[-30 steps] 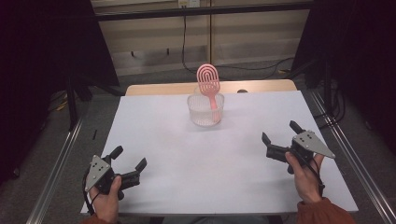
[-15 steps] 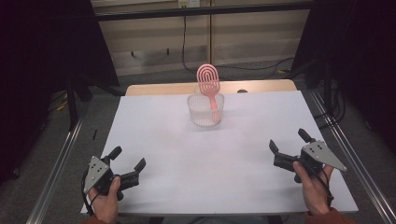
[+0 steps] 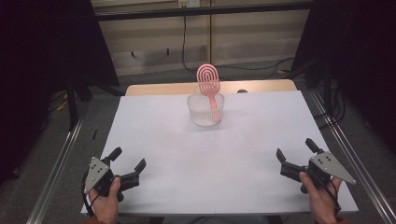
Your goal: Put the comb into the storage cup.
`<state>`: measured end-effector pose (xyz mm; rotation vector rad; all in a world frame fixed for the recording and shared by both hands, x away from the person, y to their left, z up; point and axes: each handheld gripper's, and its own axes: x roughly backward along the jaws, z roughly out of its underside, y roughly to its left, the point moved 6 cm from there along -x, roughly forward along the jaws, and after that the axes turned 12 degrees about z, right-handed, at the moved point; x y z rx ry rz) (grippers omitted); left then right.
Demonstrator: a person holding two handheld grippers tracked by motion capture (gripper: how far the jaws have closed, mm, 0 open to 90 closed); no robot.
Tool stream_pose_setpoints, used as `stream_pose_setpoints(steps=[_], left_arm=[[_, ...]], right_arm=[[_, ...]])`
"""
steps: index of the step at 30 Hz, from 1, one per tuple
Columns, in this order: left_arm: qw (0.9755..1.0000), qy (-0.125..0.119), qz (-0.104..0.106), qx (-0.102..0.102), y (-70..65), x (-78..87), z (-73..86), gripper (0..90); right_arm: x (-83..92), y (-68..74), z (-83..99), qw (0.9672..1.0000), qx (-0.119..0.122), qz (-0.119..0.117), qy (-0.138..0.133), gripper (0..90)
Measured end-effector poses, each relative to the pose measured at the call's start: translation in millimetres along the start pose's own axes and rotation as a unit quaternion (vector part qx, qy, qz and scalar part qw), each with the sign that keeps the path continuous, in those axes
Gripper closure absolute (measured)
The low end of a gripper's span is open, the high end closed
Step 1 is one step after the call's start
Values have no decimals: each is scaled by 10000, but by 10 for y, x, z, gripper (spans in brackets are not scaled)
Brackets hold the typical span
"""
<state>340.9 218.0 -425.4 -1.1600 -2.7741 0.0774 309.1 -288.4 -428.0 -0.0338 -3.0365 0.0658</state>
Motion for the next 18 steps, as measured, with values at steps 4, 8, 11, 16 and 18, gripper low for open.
stream_pose_setpoints(steps=[4,8,11,16,18], left_arm=[[10000,27,-32,-59,1,-6,8,23],[9999,61,-66,-117,9,10,7,23],[9999,42,-46,-107,8,11,7,23],[9999,73,-49,-59,29,2,21,23],[10000,30,-47,-71,27,10,9,23]], right_arm=[[80,-27,6,10000,47,-5,-45,0],[144,-47,59,9999,93,-92,-60,0],[166,-65,59,9999,44,-76,-112,0],[143,-46,67,9999,45,-77,-109,0],[132,-46,66,9999,72,-99,-122,0]])
